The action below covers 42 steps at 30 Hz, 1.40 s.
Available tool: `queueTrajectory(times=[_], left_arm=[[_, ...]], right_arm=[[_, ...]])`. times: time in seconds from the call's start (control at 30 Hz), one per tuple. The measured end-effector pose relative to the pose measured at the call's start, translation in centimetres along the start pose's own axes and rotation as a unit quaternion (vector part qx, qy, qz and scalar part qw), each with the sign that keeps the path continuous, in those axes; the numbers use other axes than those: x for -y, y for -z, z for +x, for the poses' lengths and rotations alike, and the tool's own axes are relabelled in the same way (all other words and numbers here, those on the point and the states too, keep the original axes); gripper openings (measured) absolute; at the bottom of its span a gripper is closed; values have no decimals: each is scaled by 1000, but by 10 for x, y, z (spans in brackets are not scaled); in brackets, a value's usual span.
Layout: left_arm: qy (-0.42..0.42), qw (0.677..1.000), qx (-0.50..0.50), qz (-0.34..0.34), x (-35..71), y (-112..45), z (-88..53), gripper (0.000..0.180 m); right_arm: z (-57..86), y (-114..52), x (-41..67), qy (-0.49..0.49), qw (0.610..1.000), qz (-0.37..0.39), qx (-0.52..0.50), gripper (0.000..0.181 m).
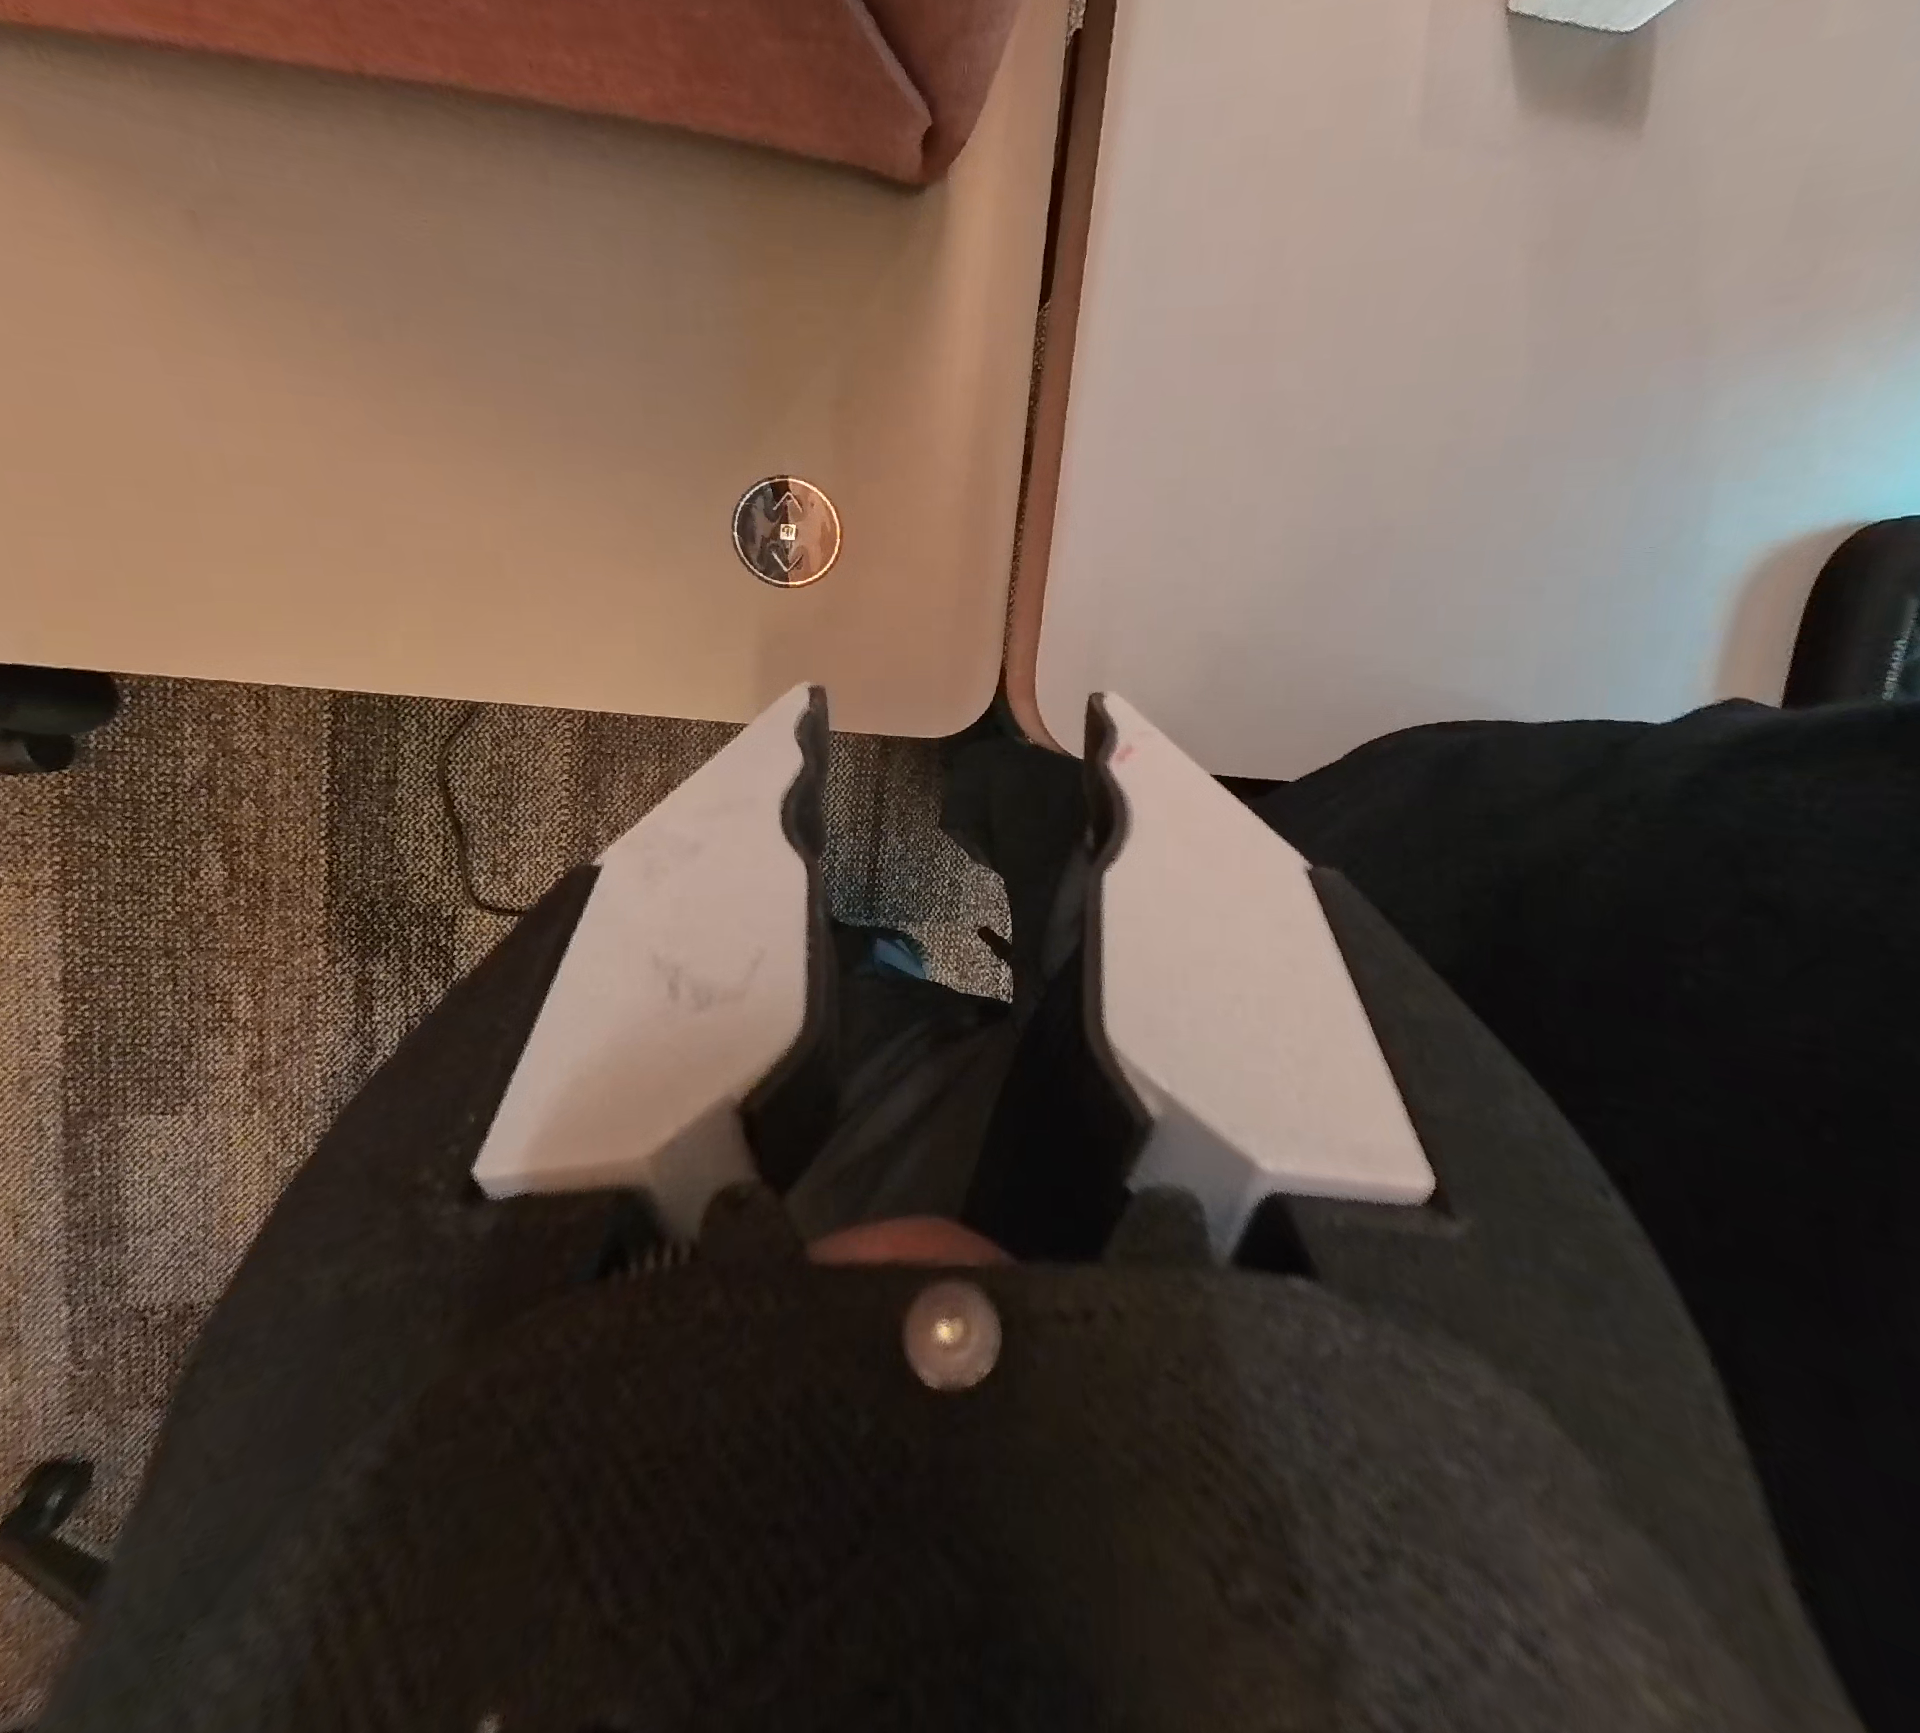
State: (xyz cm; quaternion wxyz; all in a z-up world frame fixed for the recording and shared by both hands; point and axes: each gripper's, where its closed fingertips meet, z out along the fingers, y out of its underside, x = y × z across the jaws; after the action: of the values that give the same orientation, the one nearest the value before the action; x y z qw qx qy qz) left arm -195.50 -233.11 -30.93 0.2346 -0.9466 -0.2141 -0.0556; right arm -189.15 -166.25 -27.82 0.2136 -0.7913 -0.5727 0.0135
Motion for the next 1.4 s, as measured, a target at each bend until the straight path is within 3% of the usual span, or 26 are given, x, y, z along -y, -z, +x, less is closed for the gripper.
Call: queueTrajectory(times=[0.03, 0.27, 0.47, 0.67, 0.73, 0.87, 0.93, 1.2, 1.4], left_arm=[[0, 1000, -1, 0, 0, 0, 0, 48], [-6, 1000, -9, 5, 4, -3, 3, 47], [-12, 1000, -24, 8, 5, -7, 5, 47], [-31, 999, -30, 9, 6, -6, 7, 47], [-33, 999, -30, 10, 5, -4, 6, 47], [-26, 999, -33, 10, 0, -2, 4, 48], [-27, 999, -31, 13, -1, -1, 4, 47], [-8, 999, -28, 26, -4, 2, 6, 47], [-5, 999, -25, 22, -10, 2, 8, 47]], right_arm=[[1, 3, -2, -5, 1000, 0, -1, 21], [-15, 60, -9, 2, 998, 56, 10, 40], [-157, 118, -44, 168, 964, 120, 169, 47], [-316, 95, -133, 322, 909, 52, 261, 54], [-338, 83, -150, 326, 906, 25, 269, 70], [-349, 64, -161, 320, 910, 4, 265, 63], [-354, 65, -163, 306, 907, -11, 289, 50], [-332, 63, -145, 312, 918, -4, 247, 51], [-330, 63, -143, 319, 917, 4, 241, 63]])
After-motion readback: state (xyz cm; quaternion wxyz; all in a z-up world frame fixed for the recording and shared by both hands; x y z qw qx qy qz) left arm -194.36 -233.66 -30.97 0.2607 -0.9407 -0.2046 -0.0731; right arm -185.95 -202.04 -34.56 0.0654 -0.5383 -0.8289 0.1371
